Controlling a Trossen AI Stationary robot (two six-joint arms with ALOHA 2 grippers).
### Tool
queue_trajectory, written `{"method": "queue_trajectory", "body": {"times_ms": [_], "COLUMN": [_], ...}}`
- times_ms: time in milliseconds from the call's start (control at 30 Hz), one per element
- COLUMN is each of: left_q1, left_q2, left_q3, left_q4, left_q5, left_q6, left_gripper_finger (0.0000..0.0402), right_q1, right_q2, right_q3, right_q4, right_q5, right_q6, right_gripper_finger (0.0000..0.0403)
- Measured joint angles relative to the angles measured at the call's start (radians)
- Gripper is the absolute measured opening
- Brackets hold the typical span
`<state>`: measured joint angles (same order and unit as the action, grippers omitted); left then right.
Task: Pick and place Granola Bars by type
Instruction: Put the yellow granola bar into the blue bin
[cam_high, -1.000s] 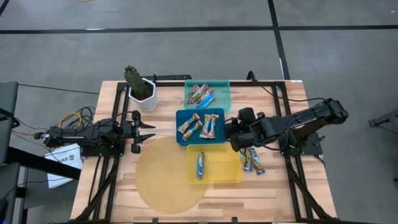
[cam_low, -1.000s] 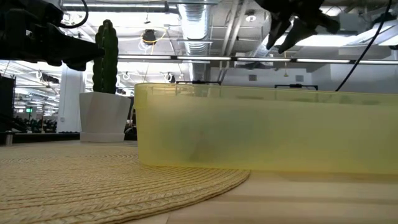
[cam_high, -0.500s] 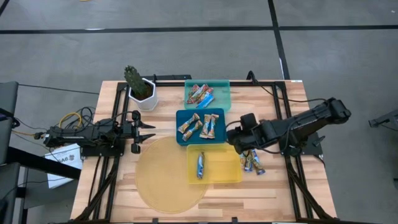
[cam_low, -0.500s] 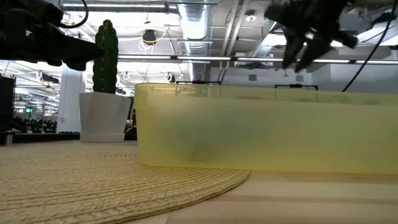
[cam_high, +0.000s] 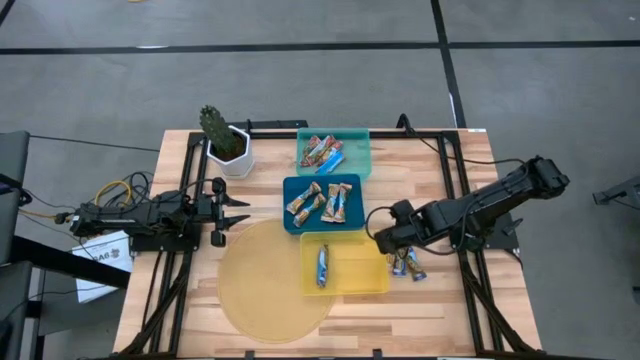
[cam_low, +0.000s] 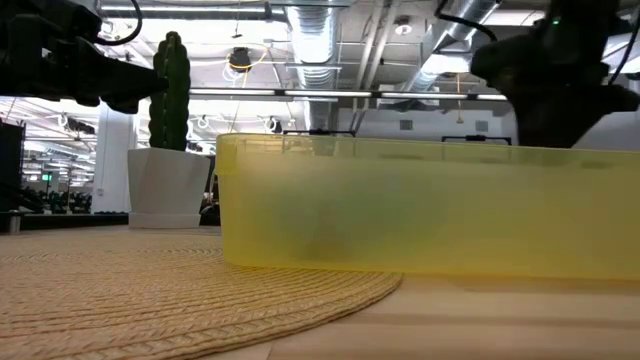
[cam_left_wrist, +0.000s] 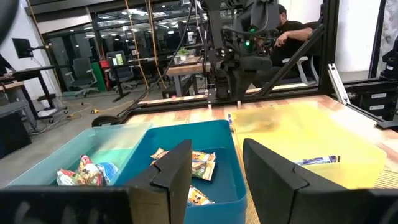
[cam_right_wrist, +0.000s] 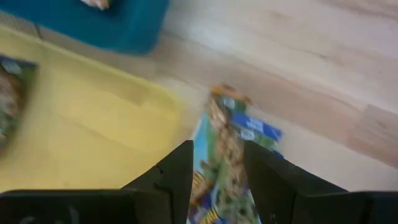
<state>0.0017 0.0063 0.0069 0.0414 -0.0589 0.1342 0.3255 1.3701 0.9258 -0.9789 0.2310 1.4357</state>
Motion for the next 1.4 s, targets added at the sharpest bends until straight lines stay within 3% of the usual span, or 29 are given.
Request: {"method": "queue_trajectory", "body": {"times_ms": [333, 733, 1400], "left_q1": [0.000, 0.000, 0.000], "left_q2": [0.000, 0.000, 0.000], "left_q3": [0.000, 0.000, 0.000], "left_q4": [0.000, 0.000, 0.000], "left_q5": [0.000, 0.000, 0.000], "left_q6": [-0.003, 0.000, -0.001], "left_gripper_finger": [0.0137, 0.0137, 0.0137], "right_q1": [0.042, 0.067, 0.065], "right_q2": [0.010, 0.094, 0.173], "right_q3": [0.000, 0.000, 0.002], "right_q4": [-0.076, 0.021, 0.147], "right_q5": [-0.077, -0.079, -0.127], "right_q6": [0.015, 0.016, -0.005], "right_gripper_finger": [0.0113, 0.0005, 0.0001]}}
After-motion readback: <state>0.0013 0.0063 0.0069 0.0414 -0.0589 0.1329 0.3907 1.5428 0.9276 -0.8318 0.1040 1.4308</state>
